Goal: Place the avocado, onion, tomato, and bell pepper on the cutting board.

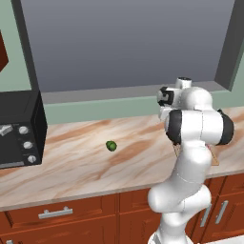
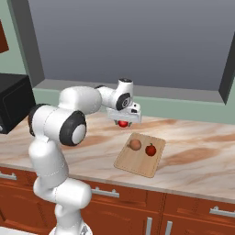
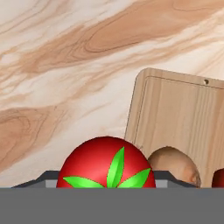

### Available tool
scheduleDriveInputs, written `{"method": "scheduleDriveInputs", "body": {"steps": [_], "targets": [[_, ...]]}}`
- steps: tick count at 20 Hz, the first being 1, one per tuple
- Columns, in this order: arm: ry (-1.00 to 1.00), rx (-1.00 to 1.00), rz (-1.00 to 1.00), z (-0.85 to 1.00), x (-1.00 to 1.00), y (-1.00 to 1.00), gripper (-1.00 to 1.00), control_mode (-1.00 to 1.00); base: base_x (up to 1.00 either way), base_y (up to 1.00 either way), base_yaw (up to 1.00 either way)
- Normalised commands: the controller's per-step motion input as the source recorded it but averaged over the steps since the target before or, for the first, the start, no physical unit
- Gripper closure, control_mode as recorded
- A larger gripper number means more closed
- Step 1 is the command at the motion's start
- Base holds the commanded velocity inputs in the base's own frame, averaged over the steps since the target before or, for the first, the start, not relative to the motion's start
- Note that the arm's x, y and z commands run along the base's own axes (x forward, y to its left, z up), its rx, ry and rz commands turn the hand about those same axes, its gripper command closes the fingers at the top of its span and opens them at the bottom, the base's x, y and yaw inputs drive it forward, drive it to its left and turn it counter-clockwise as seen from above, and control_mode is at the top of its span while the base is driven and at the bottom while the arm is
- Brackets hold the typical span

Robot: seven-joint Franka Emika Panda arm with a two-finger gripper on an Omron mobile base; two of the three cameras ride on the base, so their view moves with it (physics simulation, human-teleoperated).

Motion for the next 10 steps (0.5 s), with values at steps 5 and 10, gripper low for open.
{"method": "scheduleDriveInputs", "body": {"steps": [5,10], "targets": [[-0.07,0.00,0.00,0.48,-1.00,0.00,1.00,-1.00,0.00,0.00,0.00],[-0.08,0.00,0.00,0.23,-1.00,-0.08,1.00,-1.00,0.00,0.00,0.00]]}}
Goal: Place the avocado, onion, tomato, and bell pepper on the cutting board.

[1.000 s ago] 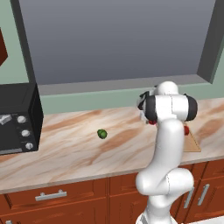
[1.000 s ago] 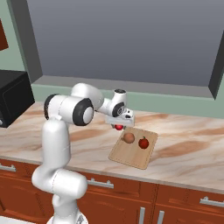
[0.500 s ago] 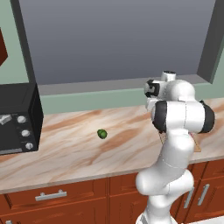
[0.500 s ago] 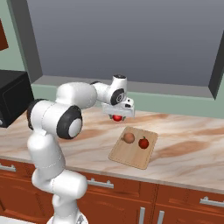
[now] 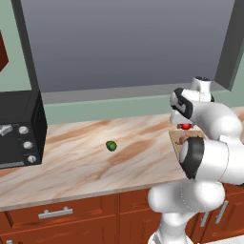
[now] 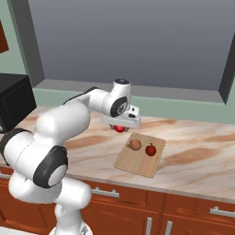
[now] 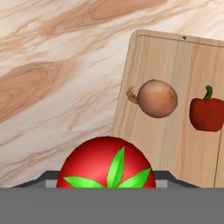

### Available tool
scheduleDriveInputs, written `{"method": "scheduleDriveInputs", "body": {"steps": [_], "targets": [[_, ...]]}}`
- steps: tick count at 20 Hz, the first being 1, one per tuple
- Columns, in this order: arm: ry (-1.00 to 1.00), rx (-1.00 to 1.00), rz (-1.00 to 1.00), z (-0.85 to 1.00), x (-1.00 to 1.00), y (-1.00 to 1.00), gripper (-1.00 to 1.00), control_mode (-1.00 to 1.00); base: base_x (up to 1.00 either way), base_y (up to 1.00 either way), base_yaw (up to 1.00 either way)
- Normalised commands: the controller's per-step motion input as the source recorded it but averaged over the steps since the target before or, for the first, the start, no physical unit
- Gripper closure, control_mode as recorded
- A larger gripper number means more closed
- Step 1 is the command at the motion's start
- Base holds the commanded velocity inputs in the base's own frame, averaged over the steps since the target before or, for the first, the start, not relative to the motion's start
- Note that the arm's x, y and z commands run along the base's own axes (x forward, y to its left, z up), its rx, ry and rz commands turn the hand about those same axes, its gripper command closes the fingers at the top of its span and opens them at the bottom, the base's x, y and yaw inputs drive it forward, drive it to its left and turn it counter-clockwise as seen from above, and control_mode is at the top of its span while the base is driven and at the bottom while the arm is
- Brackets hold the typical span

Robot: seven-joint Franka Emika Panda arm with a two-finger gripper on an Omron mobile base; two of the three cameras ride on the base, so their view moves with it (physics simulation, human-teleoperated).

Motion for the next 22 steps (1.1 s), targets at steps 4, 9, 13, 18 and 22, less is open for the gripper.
{"method": "scheduleDriveInputs", "body": {"steps": [4,9,13,18,22], "targets": [[-0.04,0.00,0.00,0.05,-1.00,-0.31,1.00,-1.00,0.00,0.00,0.00],[0.00,0.00,0.00,0.00,-0.75,-0.44,1.00,-1.00,0.00,0.00,0.00],[0.00,0.00,0.00,-0.07,-0.04,-0.29,1.00,-1.00,0.00,0.00,0.00],[0.00,0.00,0.00,-0.23,0.40,-0.11,1.00,-1.00,0.00,0.00,0.00],[0.00,0.00,0.00,-0.39,0.57,-0.06,1.00,-1.00,0.00,0.00,0.00]]}}
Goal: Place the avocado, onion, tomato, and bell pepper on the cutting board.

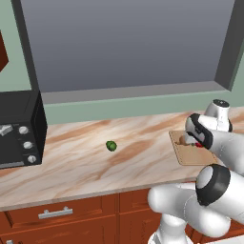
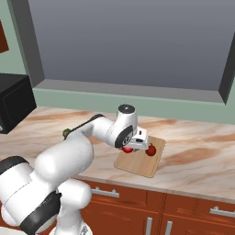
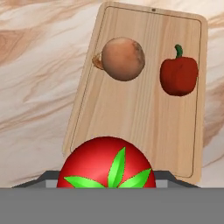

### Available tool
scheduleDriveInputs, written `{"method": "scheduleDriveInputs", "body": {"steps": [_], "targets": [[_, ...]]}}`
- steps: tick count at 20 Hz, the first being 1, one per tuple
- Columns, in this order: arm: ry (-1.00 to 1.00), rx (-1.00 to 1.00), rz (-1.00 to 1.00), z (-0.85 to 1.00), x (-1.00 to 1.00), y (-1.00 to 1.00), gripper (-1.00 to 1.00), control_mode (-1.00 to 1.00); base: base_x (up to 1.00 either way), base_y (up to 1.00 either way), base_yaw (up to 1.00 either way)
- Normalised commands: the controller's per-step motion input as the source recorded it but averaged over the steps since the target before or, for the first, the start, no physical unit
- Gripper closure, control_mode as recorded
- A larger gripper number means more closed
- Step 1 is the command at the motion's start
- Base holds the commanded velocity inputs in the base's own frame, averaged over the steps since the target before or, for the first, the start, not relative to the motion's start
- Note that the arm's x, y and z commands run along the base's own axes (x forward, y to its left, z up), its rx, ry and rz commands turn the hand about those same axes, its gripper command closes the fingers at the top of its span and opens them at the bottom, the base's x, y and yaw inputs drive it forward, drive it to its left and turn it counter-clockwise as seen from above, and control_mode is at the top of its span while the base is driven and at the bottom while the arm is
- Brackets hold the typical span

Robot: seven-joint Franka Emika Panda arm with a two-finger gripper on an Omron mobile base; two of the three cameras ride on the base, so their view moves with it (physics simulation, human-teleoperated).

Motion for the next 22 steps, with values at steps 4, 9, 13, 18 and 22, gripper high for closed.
{"method": "scheduleDriveInputs", "body": {"steps": [4,9,13,18,22], "targets": [[0.00,0.00,0.00,-0.32,0.40,-0.04,1.00,-1.00,0.00,0.00,0.00],[0.00,0.00,0.00,-0.24,0.15,-0.07,1.00,-1.00,0.00,0.00,0.00],[0.02,0.00,0.00,-0.30,0.09,-0.01,1.00,-1.00,0.00,0.00,0.00],[0.05,0.00,0.00,-0.40,0.15,0.00,1.00,-1.00,0.00,0.00,0.00],[0.02,0.00,0.00,-0.29,0.09,0.00,1.00,-1.00,0.00,0.00,0.00]]}}
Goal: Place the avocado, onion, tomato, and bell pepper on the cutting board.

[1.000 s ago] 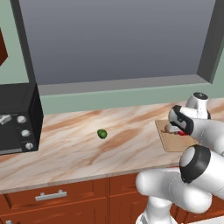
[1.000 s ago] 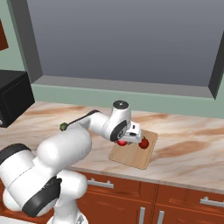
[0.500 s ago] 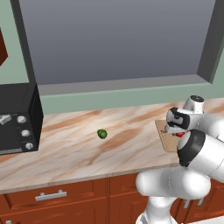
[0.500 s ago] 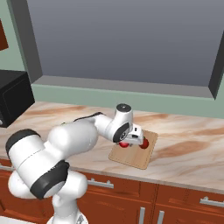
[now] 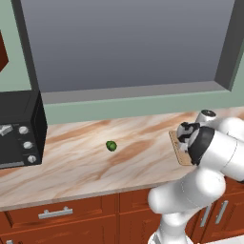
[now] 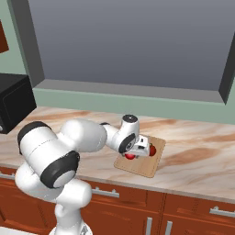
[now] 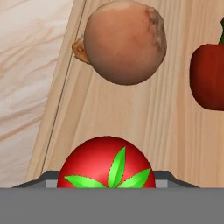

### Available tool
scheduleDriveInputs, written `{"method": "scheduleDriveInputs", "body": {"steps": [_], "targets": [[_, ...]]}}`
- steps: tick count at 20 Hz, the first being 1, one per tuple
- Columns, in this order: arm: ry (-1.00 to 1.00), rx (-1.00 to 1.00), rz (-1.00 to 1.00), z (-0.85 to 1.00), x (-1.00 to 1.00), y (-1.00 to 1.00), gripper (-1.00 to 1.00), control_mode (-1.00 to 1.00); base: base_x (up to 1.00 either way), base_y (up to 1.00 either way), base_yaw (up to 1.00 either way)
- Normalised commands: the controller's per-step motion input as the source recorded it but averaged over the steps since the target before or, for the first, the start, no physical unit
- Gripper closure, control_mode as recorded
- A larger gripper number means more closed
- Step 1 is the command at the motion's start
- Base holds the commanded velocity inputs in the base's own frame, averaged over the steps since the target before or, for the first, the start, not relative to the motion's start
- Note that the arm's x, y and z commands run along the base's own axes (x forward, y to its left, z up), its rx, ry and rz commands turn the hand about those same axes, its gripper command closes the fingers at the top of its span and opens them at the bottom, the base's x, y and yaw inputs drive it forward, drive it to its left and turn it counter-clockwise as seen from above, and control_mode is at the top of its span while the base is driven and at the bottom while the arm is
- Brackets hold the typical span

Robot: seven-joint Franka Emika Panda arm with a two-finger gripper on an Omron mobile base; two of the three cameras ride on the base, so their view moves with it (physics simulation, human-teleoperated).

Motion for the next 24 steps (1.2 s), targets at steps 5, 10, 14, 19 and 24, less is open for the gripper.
{"method": "scheduleDriveInputs", "body": {"steps": [5,10,14,19,24], "targets": [[0.01,0.00,0.00,-0.29,0.00,0.00,1.00,-1.00,0.00,0.00,0.00],[0.02,0.00,0.00,-0.32,0.01,0.00,1.00,-1.00,0.00,0.00,0.00],[0.00,0.00,0.00,-0.27,0.00,0.00,1.00,-1.00,0.00,0.00,0.00],[0.00,0.00,0.00,-0.15,-0.04,0.00,-1.00,-1.00,0.00,0.00,0.00],[0.00,0.00,0.00,0.00,-0.04,0.00,-1.00,-1.00,0.00,0.00,0.00]]}}
